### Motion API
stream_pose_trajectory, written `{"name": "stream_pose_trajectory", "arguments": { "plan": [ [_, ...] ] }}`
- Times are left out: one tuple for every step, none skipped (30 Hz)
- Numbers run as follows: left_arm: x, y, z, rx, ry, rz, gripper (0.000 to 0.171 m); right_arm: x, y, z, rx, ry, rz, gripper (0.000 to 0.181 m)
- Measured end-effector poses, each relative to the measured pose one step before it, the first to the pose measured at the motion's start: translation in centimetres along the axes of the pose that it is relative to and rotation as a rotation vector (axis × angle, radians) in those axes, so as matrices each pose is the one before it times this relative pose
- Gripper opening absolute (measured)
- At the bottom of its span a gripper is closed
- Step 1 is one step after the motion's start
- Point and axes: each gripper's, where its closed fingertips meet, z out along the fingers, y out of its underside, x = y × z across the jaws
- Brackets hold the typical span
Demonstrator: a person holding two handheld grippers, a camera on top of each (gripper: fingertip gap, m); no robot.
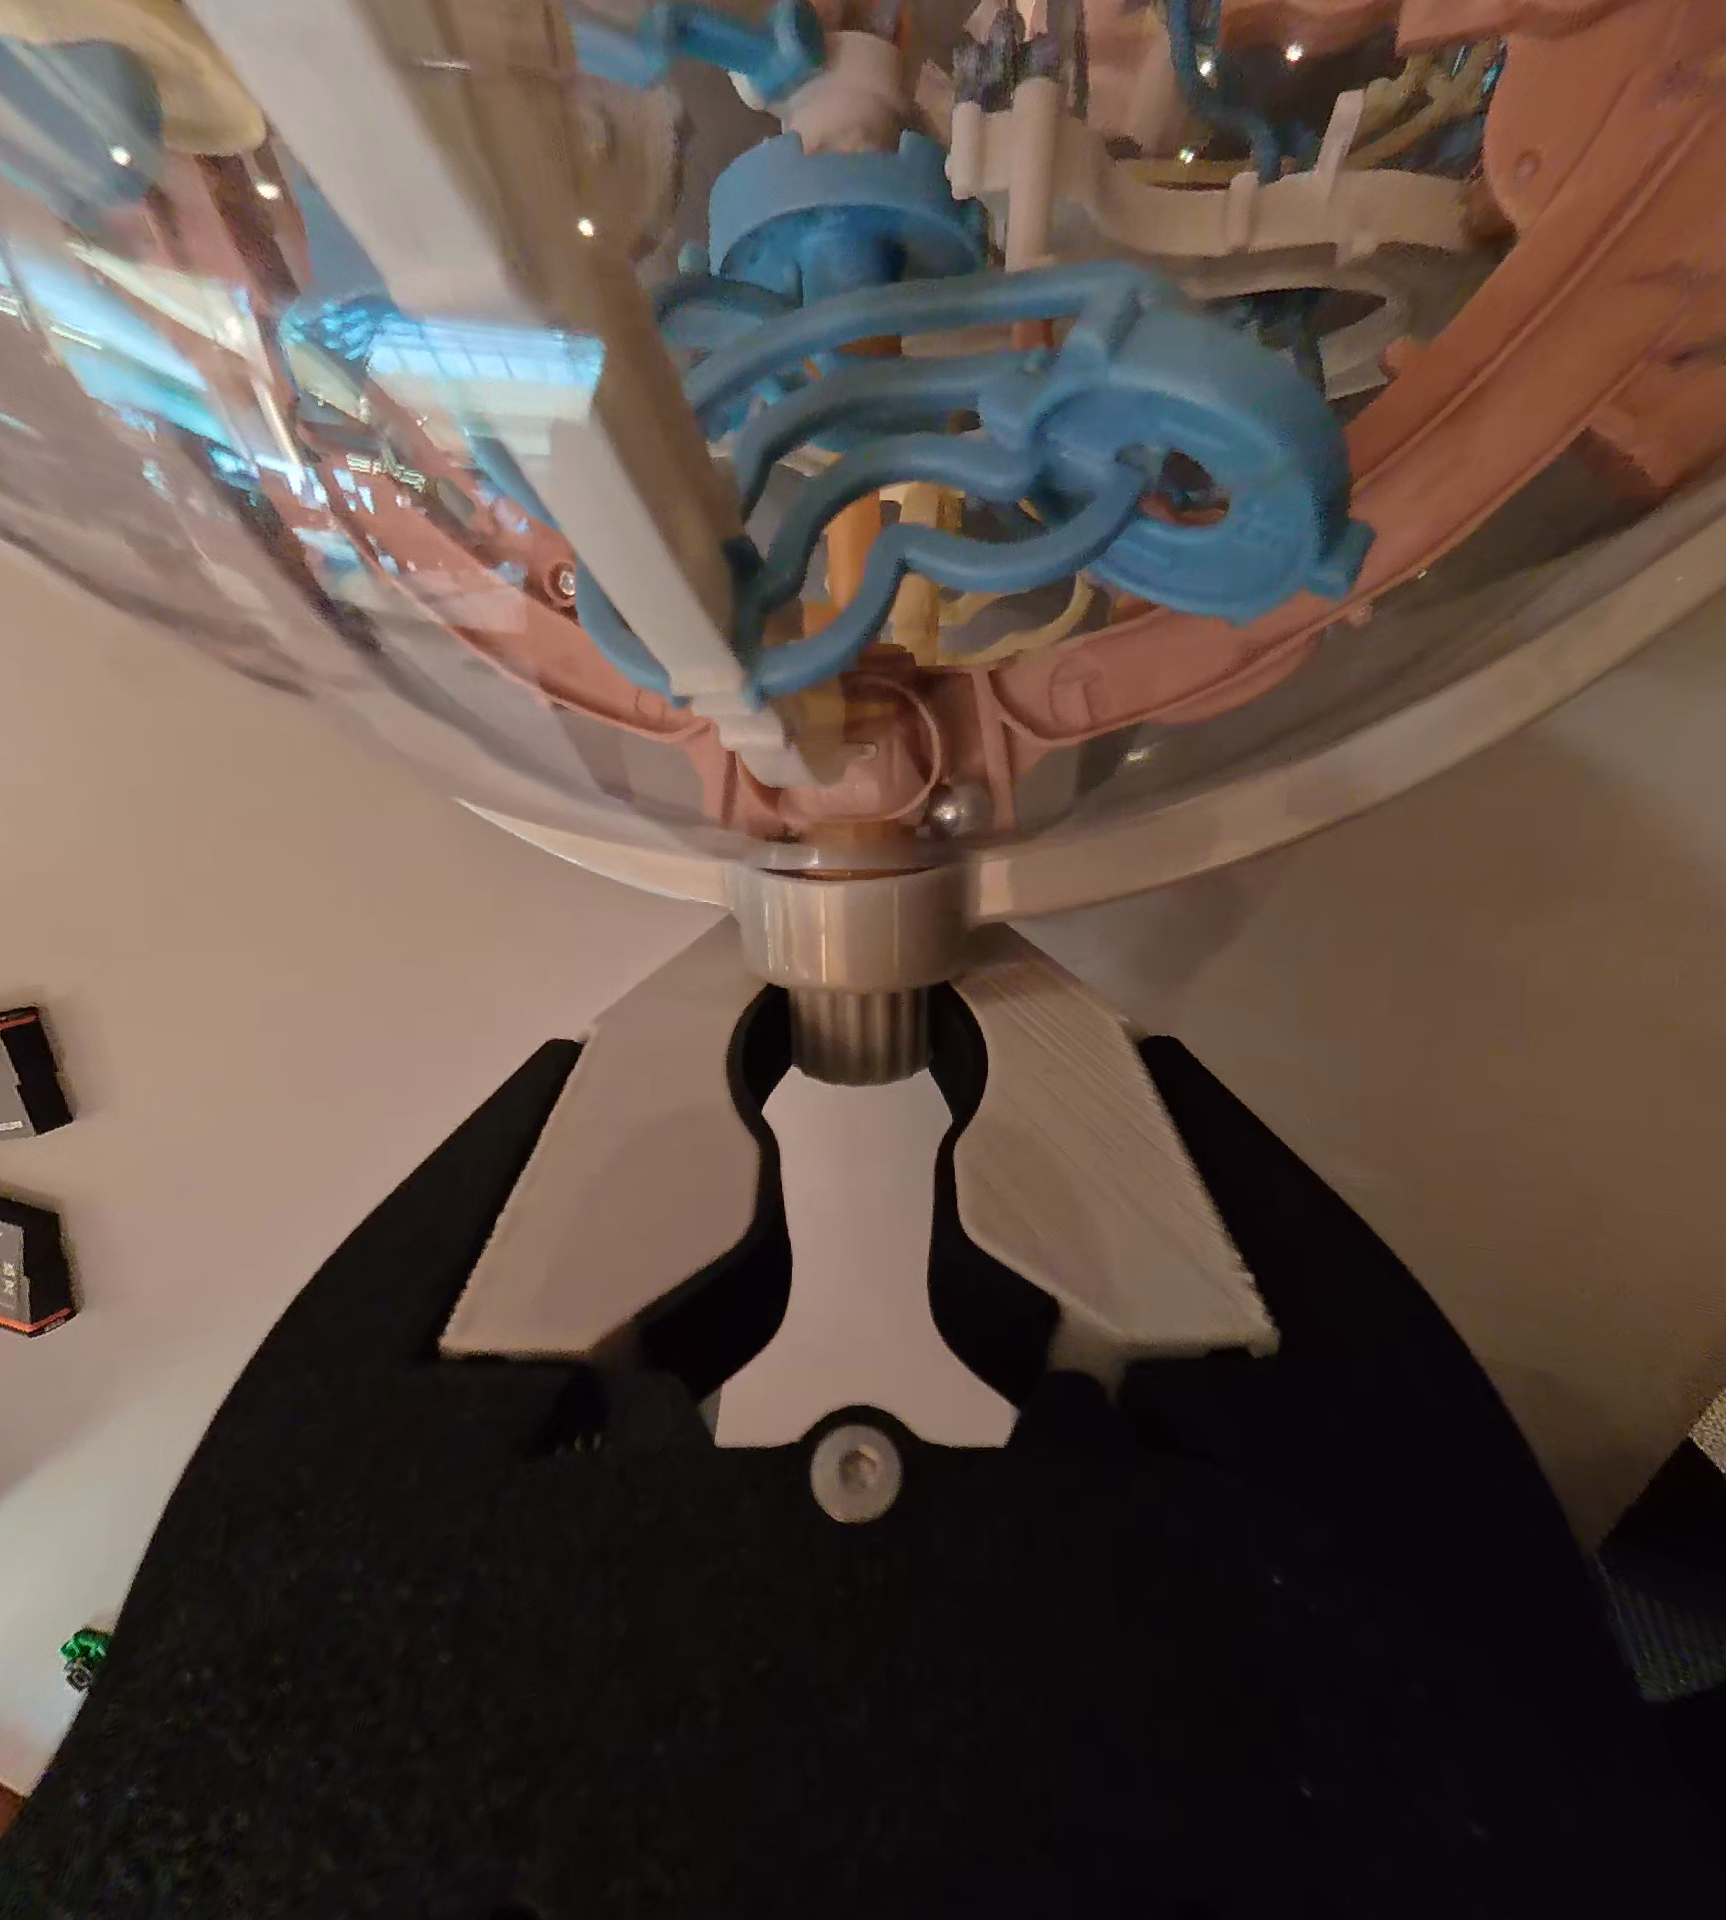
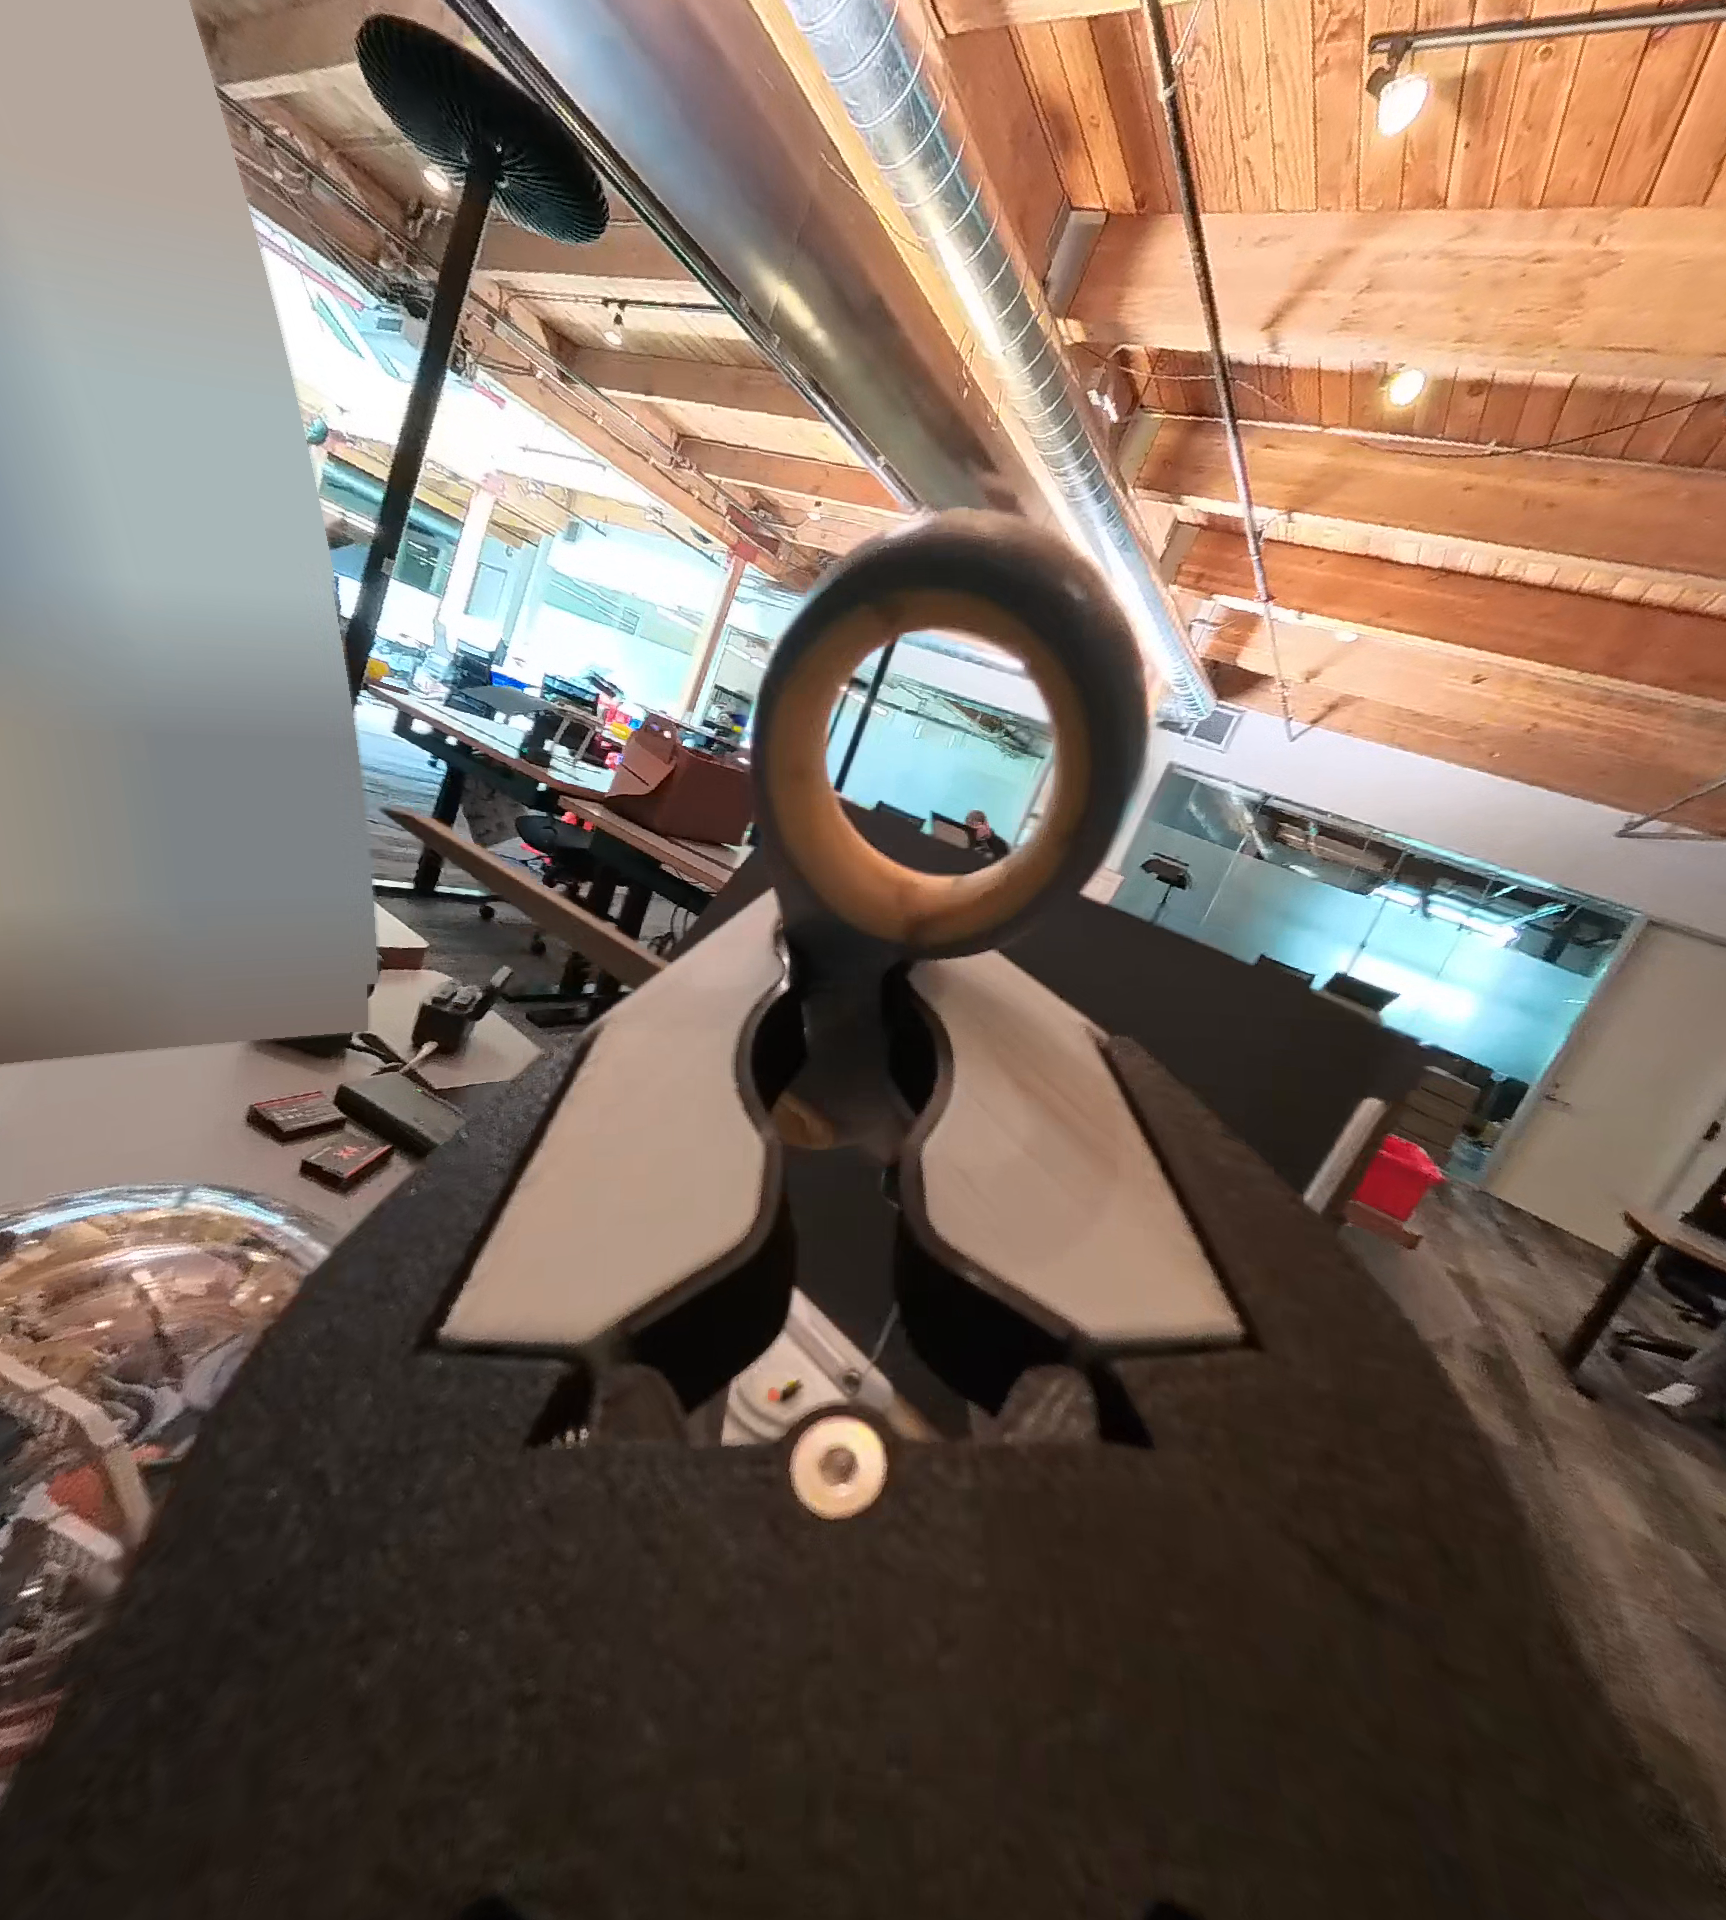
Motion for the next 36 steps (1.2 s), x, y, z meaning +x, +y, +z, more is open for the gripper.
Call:
{"name": "stream_pose_trajectory", "arguments": {
  "plan": [
    [0.016, -0.01, 0.005, 0.00069, 0.0008, -0.0007, 0.018, 0.559, -0.451, -0.105, 0.0028, 0.0168, -0.0202, 0.008],
    [-0.036, 0.015, 0.002, 0.00057, -0.0002, 0.0001, 0.018, 0.651, -0.476, -0.22, 0.0091, 0.0206, -0.0181, 0.008],
    [-0.022, 0.0, 0.002, 0.00092, -0.001, 0.0008, 0.018, 0.662, -0.528, -0.264, 0.0171, 0.0207, -0.0082, 0.008],
    [-0.023, 0.004, -0.022, 0.00072, -0.0011, 0.0009, 0.018, 0.594, -0.377, -0.236, 0.0174, 0.016, 0.0037, 0.008],
    [-0.008, -0.009, -0.009, 0.00047, -0.0009, 0.0012, 0.018, 0.414, -0.316, -0.184, 0.0142, 0.0102, 0.0088, 0.008],
    [-0.016, -0.037, -0.041, 0.00004, -0.0013, -0.0002, 0.018, 0.231, -0.081, -0.149, 0.0104, 0.0057, 0.0076, 0.008],
    [-0.038, -0.043, -0.035, -0.00013, -0.0011, 0.0006, 0.018, -0.022, 0.164, -0.031, -0.0006, 0.0005, 0.0041, 0.008],
    [0.037, -0.043, -0.039, -0.00087, -0.0003, 0.001, 0.018, -0.113, 0.242, 0.042, -0.0044, -0.0014, 0.0005, 0.008],
    [-0.036, -0.003, -0.003, -0.00221, -0.0019, 0.0014, 0.018, -0.133, 0.202, 0.063, -0.004, -0.0045, -0.0009, 0.008],
    [-0.123, 0.04, 0.04, -0.00358, -0.0019, 0.0016, 0.018, -0.255, 0.046, 0.177, -0.0107, -0.0127, 0.0059, 0.008],
    [-0.093, 0.045, 0.056, -0.00283, -0.0013, 0.0018, 0.018, -0.404, 0.239, 0.173, -0.0088, -0.0211, 0.0166, 0.008],
    [-0.067, 0.068, 0.039, -0.0023, 0.0004, 0.0013, 0.018, -0.734, 0.428, 0.329, -0.0045, -0.0405, 0.0419, 0.008],
    [-0.043, 0.008, 0.018, -0.00061, -0.002, 0.0019, 0.018, -1.215, 0.853, 0.498, -0.0218, -0.0686, 0.0612, 0.007],
    [-0.076, -0.018, -0.004, 0.00053, -0.0014, 0.0017, 0.018, -1.205, 1.239, 0.809, -0.0364, -0.0586, 0.0383, 0.008],
    [-0.042, -0.058, -0.016, 0.00067, -0.0011, 0.0005, 0.018, -1.078, 1.388, 0.775, -0.0431, -0.0324, -0.0013, 0.008],
    [-0.025, -0.022, -0.003, 0.0009, -0.0015, 0.0015, 0.018, -0.828, 1.862, 0.185, -0.0481, -0.0268, -0.0201, 0.008],
    [-0.04, -0.041, -0.003, -0.00005, -0.001, 0.001, 0.018, -1.12, 1.1, 0.631, -0.0327, -0.0278, -0.0087, 0.007],
    [-0.008, -0.022, 0.015, -0.00157, -0.0005, 0.0007, 0.018, -1.099, 0.774, 0.536, -0.0121, -0.0368, 0.0201, 0.008],
    [0.029, -0.019, 0.004, -0.00152, -0.0006, 0.0009, 0.018, -0.973, 0.65, 0.467, -0.0117, -0.0322, 0.0196, 0.008],
    [-0.014, -0.026, 0.069, -0.00105, -0.0014, 0.0015, 0.018, -0.758, 0.608, 0.413, -0.0168, -0.0198, 0.0053, 0.008],
    [0.028, -0.019, -0.04, -0.00088, -0.0009, 0.0017, 0.018, -0.463, 0.546, 0.309, -0.0147, -0.0066, -0.0063, 0.008],
    [-0.017, -0.029, -0.007, -0.00039, -0.0017, 0.0025, 0.018, -0.317, 0.423, 0.218, -0.009, -0.0093, 0.0017, 0.008],
    [0.015, -0.001, -0.014, -0.00054, -0.0014, 0.0032, 0.018, -0.241, 0.251, 0.195, -0.0048, -0.0124, 0.0124, 0.008],
    [-0.05, 0.001, 0.055, -0.00098, -0.0009, 0.0036, 0.018, -0.158, 0.124, 0.104, -0.0031, -0.0076, 0.0089, 0.008],
    [0.008, 0.007, -0.002, -0.0011, -0.0006, 0.0022, 0.018, -0.137, 0.188, 0.046, -0.0075, -0.0039, -0.0002, 0.008],
    [-0.023, 0.008, 0.007, -0.00083, -0.001, 0.0009, 0.018, -0.066, 0.126, 0.096, -0.0063, -0.0015, -0.0018, 0.008],
    [-0.027, 0.003, 0.009, -0.00001, -0.0022, -0.0002, 0.018, -0.066, 0.064, -0.037, -0.001, -0.0018, 0.0004, 0.008],
    [-0.025, -0.025, -0.009, 0.0003, -0.0015, -0.0016, 0.018, -0.085, 0.001, 0.031, -0.0012, -0.0057, 0.0032, 0.008],
    [0.007, -0.021, -0.021, -0.00021, 0.0001, -0.0035, 0.018, -0.082, 0.012, 0.051, -0.0016, -0.0032, 0.0004, 0.008],
    [0.005, -0.003, -0.009, -0.00109, 0.0001, -0.0026, 0.018, -0.004, -0.001, 0.091, -0.0028, -0.0014, -0.0026, 0.008],
    [-0.028, 0.003, 0.01, -0.00157, -0.0016, -0.0012, 0.018, -0.032, 0.081, 0.032, -0.0041, -0.002, -0.0028, 0.008],
    [-0.038, 0.012, 0.005, -0.00219, -0.0018, -0.0003, 0.018, -0.041, 0.063, 0.023, -0.0024, -0.0024, -0.0001, 0.008],
    [-0.001, 0.018, -0.026, -0.00132, -0.0014, 0.0008, 0.018, -0.026, 0.051, 0.031, -0.0011, -0.0027, 0.0002, 0.008],
    [0.047, 0.001, -0.049, -0.00033, -0.0003, 0.0014, 0.018, 0.033, 0.094, 0.147, -0.0027, -0.0013, -0.0008, 0.008],
    [-0.101, -0.017, 0.035, 0.00048, -0.001, 0.0023, 0.018, 0.107, 0.053, 0.1, -0.0022, 0.0011, -0.0027, 0.008],
    [-0.03, -0.005, 0.025, -0.0002, -0.0005, 0.0022, 0.018, 0.191, -0.082, 0.1, -0.0003, 0.0014, -0.0017, 0.008]
  ]
}}
